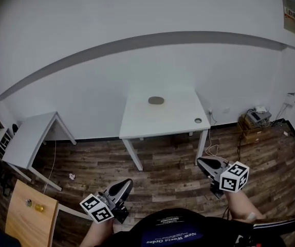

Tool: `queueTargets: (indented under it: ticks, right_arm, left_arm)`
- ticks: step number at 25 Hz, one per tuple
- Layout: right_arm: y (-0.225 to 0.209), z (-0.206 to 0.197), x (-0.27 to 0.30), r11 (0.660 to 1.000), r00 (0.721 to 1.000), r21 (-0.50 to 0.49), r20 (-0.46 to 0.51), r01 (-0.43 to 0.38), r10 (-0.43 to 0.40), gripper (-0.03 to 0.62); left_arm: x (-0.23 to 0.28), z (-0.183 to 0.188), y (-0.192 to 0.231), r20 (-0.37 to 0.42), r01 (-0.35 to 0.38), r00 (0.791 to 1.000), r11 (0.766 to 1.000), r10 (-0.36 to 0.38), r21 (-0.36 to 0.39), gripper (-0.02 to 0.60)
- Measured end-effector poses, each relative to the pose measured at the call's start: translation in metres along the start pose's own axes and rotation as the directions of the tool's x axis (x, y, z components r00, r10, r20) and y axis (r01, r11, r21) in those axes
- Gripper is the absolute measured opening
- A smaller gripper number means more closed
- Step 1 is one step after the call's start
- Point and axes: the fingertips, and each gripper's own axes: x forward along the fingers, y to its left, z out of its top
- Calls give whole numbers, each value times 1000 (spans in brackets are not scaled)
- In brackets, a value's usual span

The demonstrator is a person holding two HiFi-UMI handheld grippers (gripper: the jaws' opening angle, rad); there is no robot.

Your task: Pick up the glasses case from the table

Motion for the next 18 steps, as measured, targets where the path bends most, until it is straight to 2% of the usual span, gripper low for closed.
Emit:
queueTargets:
  ticks: [3, 7, 13, 18]
  right_arm:
    - [7, 24, 36, 999, 1000, -41, 23, 19, -18, 0]
    - [5, 36, 80, 994, 994, -30, 32, 108, -107, 0]
    - [13, 29, 146, 992, 992, -24, -2, 125, -125, 0]
    - [-10, 30, 174, 991, 991, -23, -14, 133, -134, 0]
  left_arm:
    - [-1, 31, 46, -2, 27, 1000, 999, -27, 20, 2]
    - [-8, 64, 99, 9, 85, 996, 996, -85, 28, 2]
    - [-10, 76, 169, -18, 123, 992, 992, -123, -11, 2]
    - [8, 74, 202, -26, 133, 991, 991, -134, -30, 2]
